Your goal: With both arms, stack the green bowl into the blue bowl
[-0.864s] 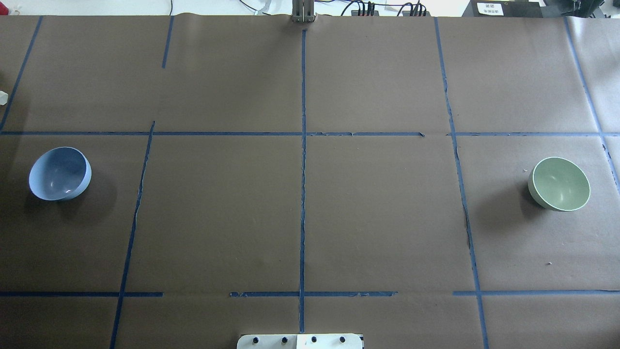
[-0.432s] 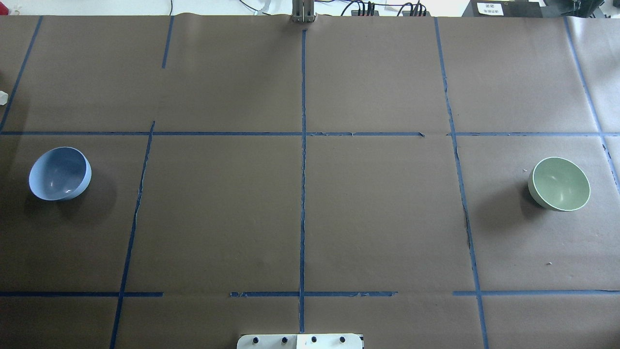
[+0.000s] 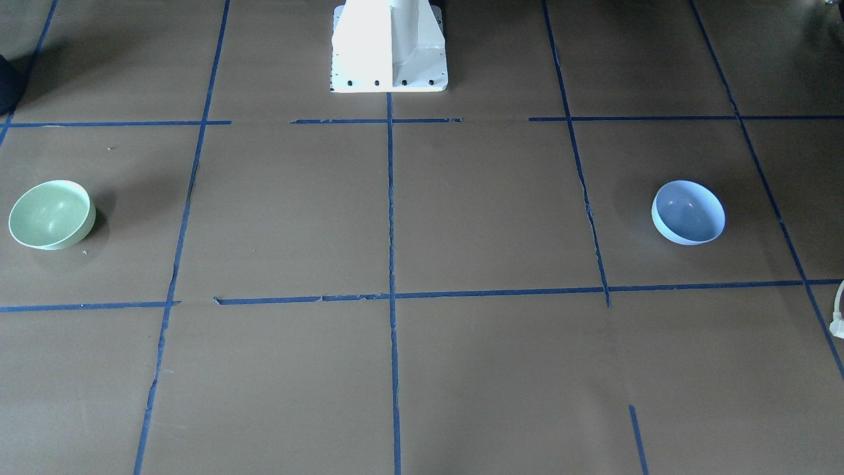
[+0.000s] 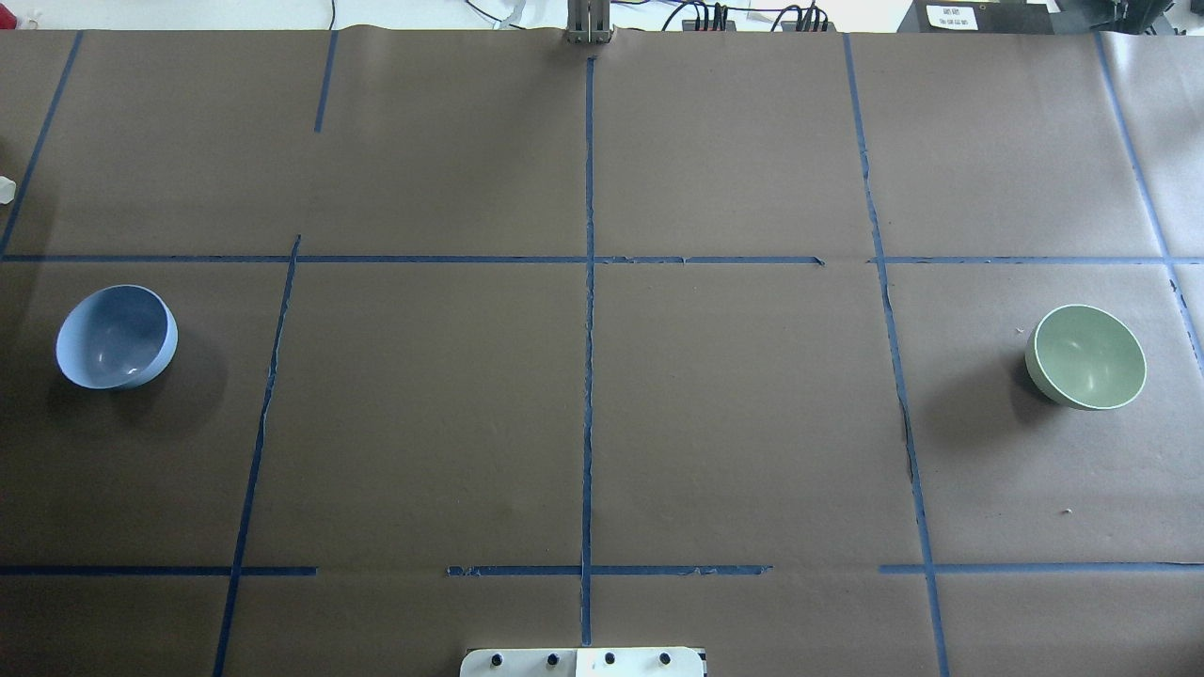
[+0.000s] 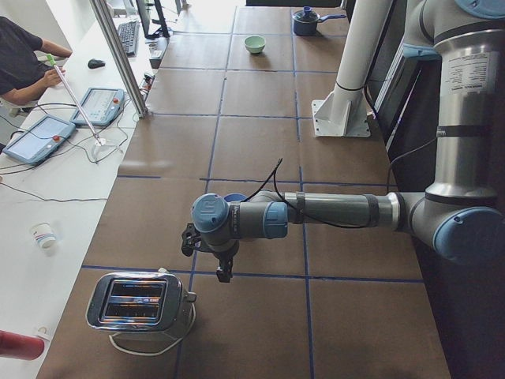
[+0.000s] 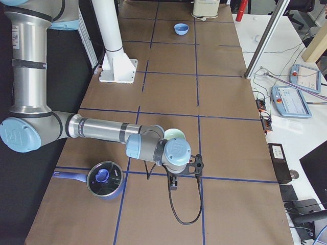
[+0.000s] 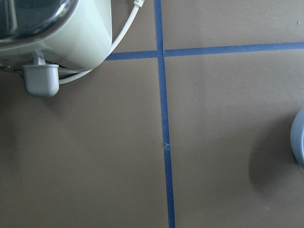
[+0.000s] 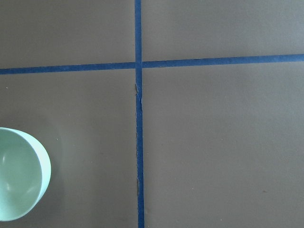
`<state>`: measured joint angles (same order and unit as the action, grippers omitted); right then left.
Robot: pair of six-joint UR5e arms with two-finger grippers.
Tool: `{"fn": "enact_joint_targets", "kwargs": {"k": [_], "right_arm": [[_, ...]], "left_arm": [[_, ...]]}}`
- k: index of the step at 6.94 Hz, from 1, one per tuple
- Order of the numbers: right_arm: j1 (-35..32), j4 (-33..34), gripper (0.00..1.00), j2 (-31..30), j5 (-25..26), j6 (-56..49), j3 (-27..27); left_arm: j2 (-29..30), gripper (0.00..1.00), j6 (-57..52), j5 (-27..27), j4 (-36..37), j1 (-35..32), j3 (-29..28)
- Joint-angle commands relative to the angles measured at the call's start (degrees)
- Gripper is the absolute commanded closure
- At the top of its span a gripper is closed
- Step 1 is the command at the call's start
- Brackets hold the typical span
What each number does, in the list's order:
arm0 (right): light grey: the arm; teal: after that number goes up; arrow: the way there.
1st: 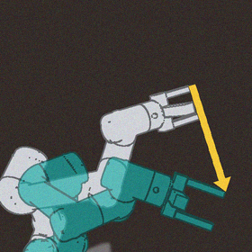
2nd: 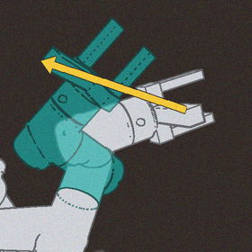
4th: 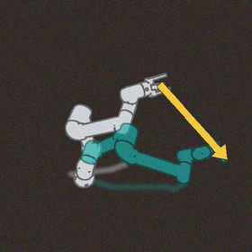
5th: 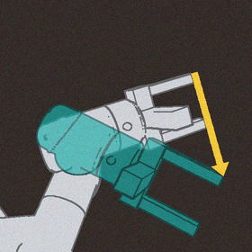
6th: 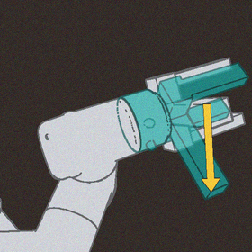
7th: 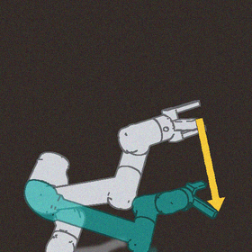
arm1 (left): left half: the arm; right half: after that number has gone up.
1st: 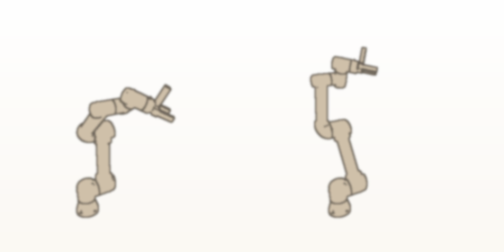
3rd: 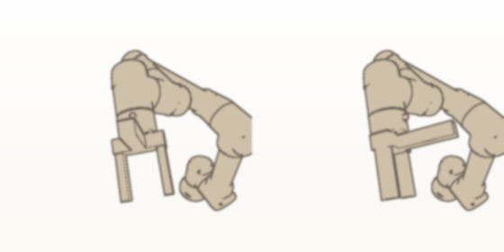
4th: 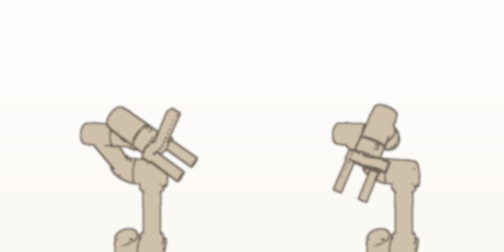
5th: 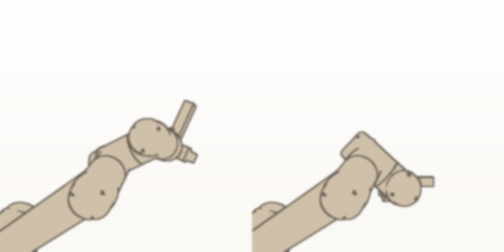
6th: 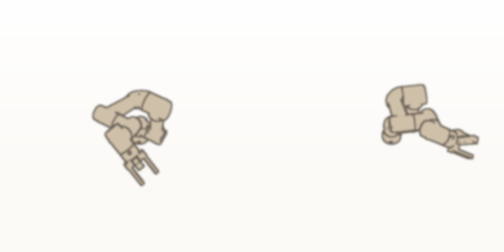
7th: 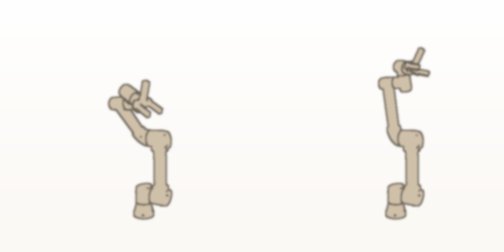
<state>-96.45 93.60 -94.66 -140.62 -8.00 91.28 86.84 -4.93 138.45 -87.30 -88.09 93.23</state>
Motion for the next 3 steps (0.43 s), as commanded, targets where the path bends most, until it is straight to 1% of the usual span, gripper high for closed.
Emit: {"fn": "enact_joint_targets", "kwargs": {"k": [1, 3], "right_arm": [[-0.06, 0.0, 0.0, 0.0, 0.0, 0.0, 0.12], [-0.06, 0.0, 0.0, -0.09, 0.0, 0.0, 0.3]], "left_arm": [[-0.09, 0.0, 0.01, 0.06, -0.07, 0.02, 0.11], [-0.26, 0.0, 0.19, 0.06, -0.07, -0.06, 0.38]]}}
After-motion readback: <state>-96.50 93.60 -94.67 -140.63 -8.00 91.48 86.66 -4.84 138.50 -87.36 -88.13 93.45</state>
